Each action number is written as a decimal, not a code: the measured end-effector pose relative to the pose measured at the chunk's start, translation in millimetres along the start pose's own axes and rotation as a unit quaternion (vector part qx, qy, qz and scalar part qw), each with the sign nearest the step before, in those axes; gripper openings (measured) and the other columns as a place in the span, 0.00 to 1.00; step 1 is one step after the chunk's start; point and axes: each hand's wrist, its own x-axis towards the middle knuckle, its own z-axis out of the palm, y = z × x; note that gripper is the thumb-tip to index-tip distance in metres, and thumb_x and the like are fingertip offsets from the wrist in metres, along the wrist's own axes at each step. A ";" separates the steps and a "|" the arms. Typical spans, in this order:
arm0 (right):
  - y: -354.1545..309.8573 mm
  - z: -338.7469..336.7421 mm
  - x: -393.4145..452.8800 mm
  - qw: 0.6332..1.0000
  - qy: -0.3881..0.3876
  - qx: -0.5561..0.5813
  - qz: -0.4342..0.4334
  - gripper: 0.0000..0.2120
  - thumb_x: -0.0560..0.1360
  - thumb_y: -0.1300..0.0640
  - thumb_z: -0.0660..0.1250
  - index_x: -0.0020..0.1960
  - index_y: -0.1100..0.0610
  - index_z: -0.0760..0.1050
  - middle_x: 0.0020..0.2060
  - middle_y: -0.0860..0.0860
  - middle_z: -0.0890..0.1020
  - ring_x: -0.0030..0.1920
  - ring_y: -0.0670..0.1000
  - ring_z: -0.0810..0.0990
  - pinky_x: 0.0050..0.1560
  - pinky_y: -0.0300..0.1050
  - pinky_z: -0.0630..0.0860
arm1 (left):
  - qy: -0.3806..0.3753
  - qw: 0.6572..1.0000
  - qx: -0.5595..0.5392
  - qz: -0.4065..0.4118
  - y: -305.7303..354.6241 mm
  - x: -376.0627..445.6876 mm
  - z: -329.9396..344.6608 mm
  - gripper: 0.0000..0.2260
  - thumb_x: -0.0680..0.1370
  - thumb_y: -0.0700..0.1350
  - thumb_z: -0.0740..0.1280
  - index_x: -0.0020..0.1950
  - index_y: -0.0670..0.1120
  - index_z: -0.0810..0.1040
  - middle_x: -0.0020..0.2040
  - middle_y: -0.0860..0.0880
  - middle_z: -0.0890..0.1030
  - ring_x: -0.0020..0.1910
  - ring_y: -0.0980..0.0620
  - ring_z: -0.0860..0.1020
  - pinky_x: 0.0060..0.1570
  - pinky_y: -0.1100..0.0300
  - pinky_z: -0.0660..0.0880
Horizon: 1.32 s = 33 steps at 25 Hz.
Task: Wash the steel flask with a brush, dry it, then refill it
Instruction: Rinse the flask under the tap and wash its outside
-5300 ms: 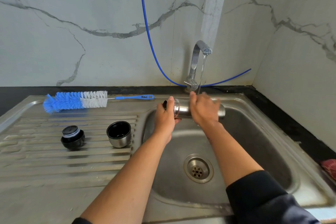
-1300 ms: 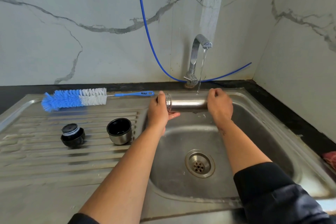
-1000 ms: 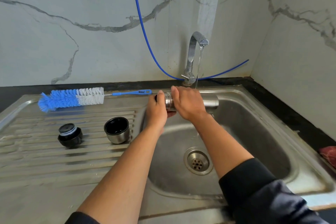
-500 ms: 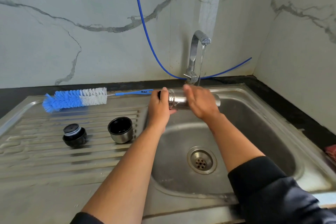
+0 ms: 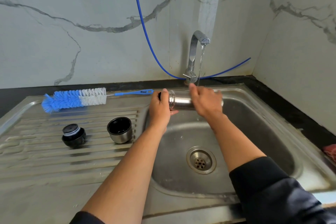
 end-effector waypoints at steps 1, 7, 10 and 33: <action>14.4 -2.8 2.2 0.996 0.016 0.024 0.089 0.26 0.83 0.36 0.48 0.54 0.50 0.80 0.55 0.54 0.82 0.61 0.56 0.78 0.71 0.68 0.65 | 0.001 1.000 -0.017 -0.017 -1.1 1.6 0.4 0.08 0.86 0.50 0.60 0.51 0.50 0.74 0.52 0.44 0.81 0.51 0.45 0.83 0.45 0.46 0.84; 18.3 -11.8 7.5 0.703 -0.015 0.602 0.378 0.35 0.72 0.40 0.75 0.72 0.52 0.65 0.61 0.57 0.77 0.55 0.63 0.82 0.52 0.65 0.83 | 0.023 0.972 -0.181 -0.147 -0.4 3.8 1.4 0.15 0.86 0.51 0.60 0.66 0.42 0.72 0.63 0.36 0.79 0.61 0.36 0.81 0.45 0.43 0.84; 9.9 -5.8 6.3 0.677 -0.033 0.653 0.338 0.36 0.70 0.50 0.80 0.72 0.54 0.65 0.59 0.60 0.80 0.52 0.63 0.85 0.47 0.64 0.85 | 0.025 0.954 -0.231 -0.188 2.0 1.8 -0.9 0.14 0.86 0.52 0.60 0.62 0.42 0.73 0.64 0.35 0.79 0.63 0.36 0.79 0.55 0.38 0.81; -3.9 -12.5 13.0 0.783 0.034 0.559 0.270 0.31 0.72 0.41 0.77 0.66 0.51 0.66 0.56 0.53 0.78 0.53 0.57 0.84 0.45 0.58 0.86 | 0.093 0.947 -0.217 -0.216 -1.2 2.2 -5.8 0.14 0.86 0.50 0.59 0.65 0.43 0.74 0.56 0.39 0.80 0.54 0.40 0.81 0.52 0.46 0.80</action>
